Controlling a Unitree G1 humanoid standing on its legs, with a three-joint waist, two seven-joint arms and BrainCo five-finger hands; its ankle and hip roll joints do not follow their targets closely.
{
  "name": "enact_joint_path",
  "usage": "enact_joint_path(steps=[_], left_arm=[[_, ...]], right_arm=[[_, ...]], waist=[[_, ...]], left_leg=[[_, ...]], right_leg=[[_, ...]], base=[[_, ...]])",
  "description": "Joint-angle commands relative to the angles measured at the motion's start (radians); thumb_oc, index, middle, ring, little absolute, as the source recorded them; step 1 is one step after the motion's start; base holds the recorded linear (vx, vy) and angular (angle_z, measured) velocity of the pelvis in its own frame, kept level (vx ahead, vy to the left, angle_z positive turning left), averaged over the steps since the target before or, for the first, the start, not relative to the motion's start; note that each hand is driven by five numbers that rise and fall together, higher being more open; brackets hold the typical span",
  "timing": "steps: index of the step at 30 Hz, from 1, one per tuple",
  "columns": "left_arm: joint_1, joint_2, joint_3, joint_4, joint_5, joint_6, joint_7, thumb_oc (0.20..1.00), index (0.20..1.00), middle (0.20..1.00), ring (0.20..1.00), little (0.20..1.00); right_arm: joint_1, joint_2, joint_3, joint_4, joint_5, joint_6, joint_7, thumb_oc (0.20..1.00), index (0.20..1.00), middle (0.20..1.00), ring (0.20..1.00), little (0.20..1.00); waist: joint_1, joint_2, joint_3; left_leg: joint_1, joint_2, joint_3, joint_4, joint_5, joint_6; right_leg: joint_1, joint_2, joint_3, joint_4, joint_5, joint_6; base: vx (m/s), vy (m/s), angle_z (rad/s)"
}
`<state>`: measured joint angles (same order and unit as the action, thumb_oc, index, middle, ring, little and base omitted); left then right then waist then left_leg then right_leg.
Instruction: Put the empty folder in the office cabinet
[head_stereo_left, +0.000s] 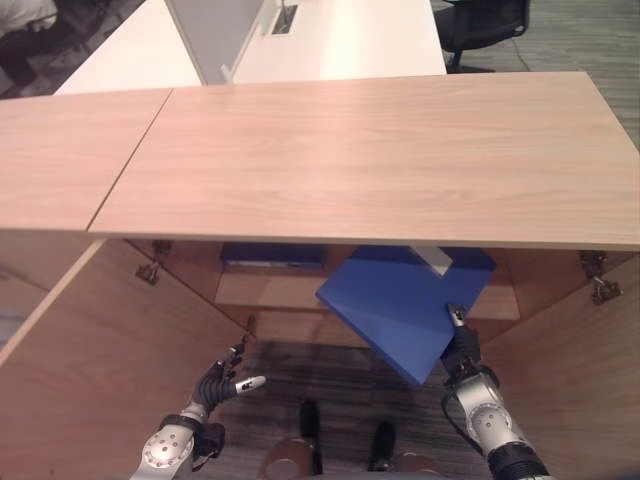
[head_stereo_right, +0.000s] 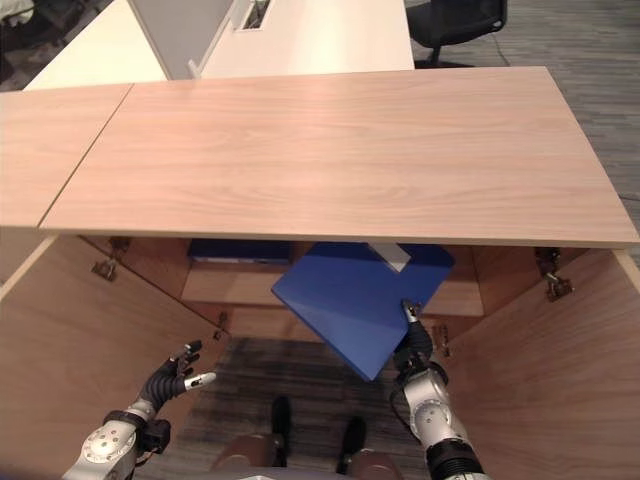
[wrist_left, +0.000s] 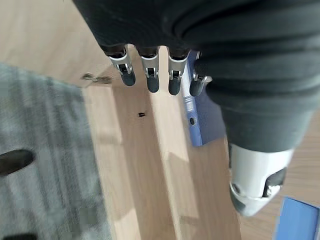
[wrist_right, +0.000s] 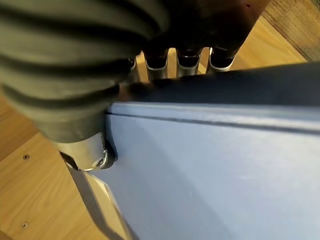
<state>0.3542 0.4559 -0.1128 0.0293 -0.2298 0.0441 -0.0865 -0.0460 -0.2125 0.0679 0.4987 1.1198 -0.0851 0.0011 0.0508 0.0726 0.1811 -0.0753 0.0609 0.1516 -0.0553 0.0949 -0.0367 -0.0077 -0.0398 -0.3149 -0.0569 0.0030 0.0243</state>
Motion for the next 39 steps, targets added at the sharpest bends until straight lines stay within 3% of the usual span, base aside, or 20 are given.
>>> enact_joint_path(steps=[1, 2, 4, 5, 6, 8, 11, 13, 16, 25, 33, 39], left_arm=[[0.027, 0.098, 0.053, -0.073, -0.013, -0.031, 0.011, 1.0, 1.0, 1.0, 1.0, 1.0], [0.025, 0.098, 0.053, -0.073, -0.013, -0.032, 0.011, 1.0, 1.0, 1.0, 1.0, 1.0], [0.007, 0.126, 0.062, -0.08, -0.011, -0.034, 0.028, 1.0, 1.0, 1.0, 1.0, 1.0], [-0.009, 0.162, 0.069, -0.08, -0.004, -0.033, 0.042, 1.0, 1.0, 1.0, 1.0, 1.0], [-0.009, 0.167, 0.074, -0.077, -0.005, -0.032, 0.048, 1.0, 1.0, 1.0, 1.0, 1.0], [-0.029, 0.165, 0.047, -0.056, -0.004, -0.034, 0.048, 1.0, 1.0, 1.0, 1.0, 1.0], [-0.04, 0.158, 0.04, -0.05, -0.004, -0.035, 0.051, 1.0, 1.0, 1.0, 1.0, 1.0], [-0.045, 0.118, 0.005, -0.034, 0.005, -0.046, 0.069, 1.0, 1.0, 1.0, 1.0, 1.0], [-0.056, 0.101, -0.007, -0.043, 0.007, -0.05, 0.082, 1.0, 1.0, 1.0, 1.0, 1.0], [-0.105, 0.09, -0.048, -0.112, -0.043, -0.076, 0.105, 1.0, 1.0, 1.0, 1.0, 1.0], [-0.127, 0.102, -0.058, -0.143, -0.053, -0.08, 0.135, 1.0, 1.0, 1.0, 1.0, 1.0], [-0.132, 0.152, -0.064, -0.155, -0.041, -0.083, 0.145, 1.0, 1.0, 1.0, 1.0, 1.0]], right_arm=[[-0.07, 0.05, 0.003, -0.113, 0.031, -0.042, 0.035, 0.2, 0.2, 0.2, 0.2, 0.2], [-0.071, 0.05, 0.002, -0.113, 0.031, -0.042, 0.035, 0.2, 0.2, 0.2, 0.2, 0.2], [-0.12, 0.062, 0.031, -0.146, 0.035, -0.047, 0.028, 0.2, 0.2, 0.2, 0.2, 0.2], [-0.164, 0.079, 0.068, -0.181, 0.042, -0.051, 0.027, 0.2, 0.2, 0.2, 0.2, 0.2], [-0.177, 0.083, 0.072, -0.204, 0.043, -0.055, 0.021, 0.2, 0.2, 0.2, 0.2, 0.2], [-0.175, 0.083, 0.09, -0.237, 0.048, -0.064, 0.02, 0.2, 0.2, 0.2, 0.2, 0.2], [-0.175, 0.084, 0.098, -0.251, 0.061, -0.066, 0.026, 0.2, 0.2, 0.2, 0.2, 0.2], [-0.189, 0.079, 0.133, -0.29, 0.092, -0.096, 0.026, 0.2, 0.2, 0.2, 0.2, 0.2], [-0.196, 0.062, 0.137, -0.339, 0.095, -0.115, 0.025, 0.2, 0.2, 0.2, 0.2, 0.2], [-0.257, 0.022, 0.109, -0.376, 0.065, -0.176, 0.001, 0.2, 0.2, 0.2, 0.2, 0.2], [-0.354, -0.009, 0.034, -0.43, 0.026, -0.241, -0.044, 0.2, 0.2, 0.2, 0.2, 0.2], [-0.556, -0.156, -0.085, -0.403, -0.006, -0.337, -0.141, 0.2, 0.2, 0.2, 0.2, 0.2]], waist=[[0.016, -0.052, 0.017], [0.019, -0.053, 0.015], [0.039, -0.042, 0.055], [0.061, -0.033, 0.093], [0.07, -0.037, 0.103], [0.075, -0.051, 0.132], [0.077, -0.051, 0.145], [0.072, -0.056, 0.183], [0.062, -0.049, 0.191], [0.053, -0.03, 0.18], [0.055, -0.023, 0.149], [0.073, -0.031, 0.121]], left_leg=[[-0.075, -0.013, -0.016, 0.101, -0.135, 0.007], [-0.08, -0.013, -0.013, 0.106, -0.139, 0.008], [-0.162, -0.006, 0.036, 0.17, -0.164, 0.028], [-0.226, 0.02, 0.082, 0.224, -0.176, 0.032], [-0.265, 0.034, 0.099, 0.258, -0.179, 0.032], [-0.345, 0.042, 0.089, 0.344, -0.193, 0.035], [-0.378, 0.043, 0.079, 0.373, -0.201, 0.039], [-0.48, 0.064, 0.063, 0.482, -0.233, 0.05], [-0.575, 0.07, 0.042, 0.572, -0.261, 0.055], [-0.838, 0.082, 0.0, 0.843, -0.355, 0.057], [-0.944, 0.082, -0.049, 0.996, -0.423, 0.064], [-0.979, 0.073, -0.079, 1.058, -0.45, 0.061]], right_leg=[[-0.002, -0.096, -0.008, 0.037, -0.061, 0.093], [-0.01, -0.098, -0.004, 0.046, -0.065, 0.094], [-0.156, -0.152, -0.021, 0.2, -0.061, 0.114], [-0.277, -0.21, -0.077, 0.314, -0.023, 0.126], [-0.3, -0.232, -0.106, 0.311, -0.009, 0.126], [-0.296, -0.222, -0.124, 0.247, -0.015, 0.106], [-0.325, -0.217, -0.126, 0.264, -0.021, 0.097], [-0.427, -0.247, -0.145, 0.384, -0.054, 0.083], [-0.509, -0.271, -0.138, 0.48, -0.092, 0.073], [-0.765, -0.339, -0.094, 0.799, -0.245, 0.03], [-0.877, -0.384, -0.05, 0.99, -0.36, -0.008], [-0.903, -0.407, -0.037, 1.07, -0.412, -0.023]], base=[[-0.02, 0.178, -0.24], [-0.1, 0.197, -0.24], [-0.3, 0.253, -0.51], [-0.33, 0.197, -0.99], [-0.27, 0.06, -1.35], [-0.11, -0.074, -0.91], [-0.05, 0.002, 0.14], [-0.03, -0.032, 0.12], [-0.02, -0.033, 0.25], [-0.01, -0.043, 0.14], [0.04, -0.046, 0.07], [0.05, -0.06, 0.13]])
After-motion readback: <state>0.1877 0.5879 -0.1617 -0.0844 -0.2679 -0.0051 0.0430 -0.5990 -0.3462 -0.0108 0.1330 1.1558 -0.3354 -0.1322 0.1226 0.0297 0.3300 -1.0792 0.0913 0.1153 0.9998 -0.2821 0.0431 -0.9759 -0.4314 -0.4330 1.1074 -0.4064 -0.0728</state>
